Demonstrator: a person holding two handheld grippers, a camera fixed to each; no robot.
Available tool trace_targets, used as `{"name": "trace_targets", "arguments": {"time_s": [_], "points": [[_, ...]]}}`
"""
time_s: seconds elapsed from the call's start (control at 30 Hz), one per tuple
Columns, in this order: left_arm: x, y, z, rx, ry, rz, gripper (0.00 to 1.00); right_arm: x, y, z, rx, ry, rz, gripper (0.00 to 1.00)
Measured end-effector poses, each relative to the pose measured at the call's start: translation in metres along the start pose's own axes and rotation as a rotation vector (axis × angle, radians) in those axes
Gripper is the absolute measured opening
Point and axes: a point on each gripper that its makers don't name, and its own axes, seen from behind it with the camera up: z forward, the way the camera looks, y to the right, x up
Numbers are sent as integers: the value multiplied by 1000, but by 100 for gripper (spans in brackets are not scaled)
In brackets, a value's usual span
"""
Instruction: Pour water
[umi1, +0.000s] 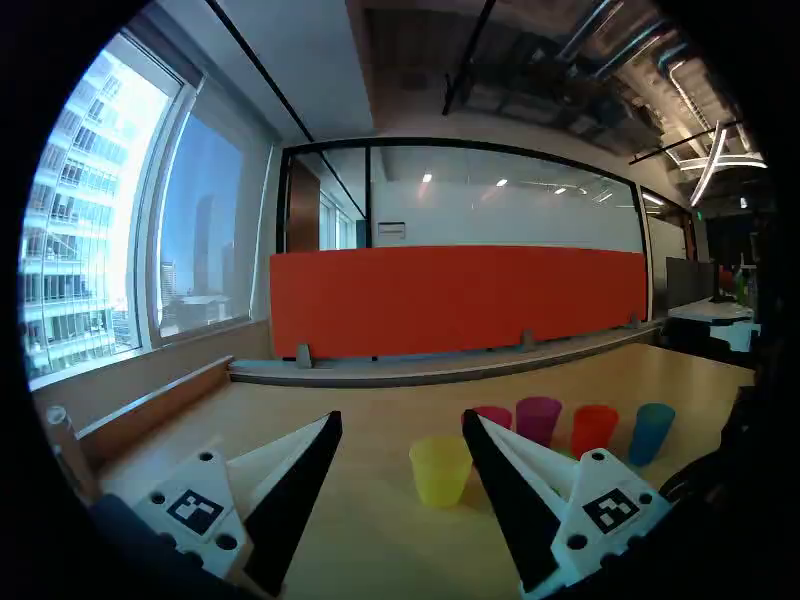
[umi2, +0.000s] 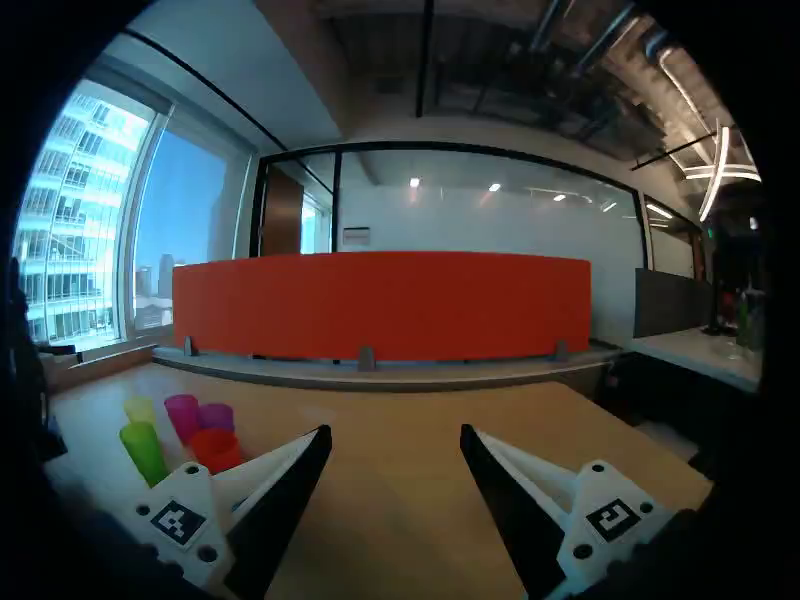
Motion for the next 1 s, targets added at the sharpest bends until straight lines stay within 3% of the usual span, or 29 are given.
{"name": "trace_targets", "arguments": {"time_s": [0.27, 0.67, 1.0], "points": [[60, 4, 9, -28, 32, -15, 90, 49, -1, 6, 34, -3, 3, 99], [130, 0, 25, -54, 39, -45, 90, 105, 3, 20, 41, -5, -19, 99], [157, 8, 34, -94, 12, -41, 90, 140, 1, 25, 61, -8, -13, 99]]}}
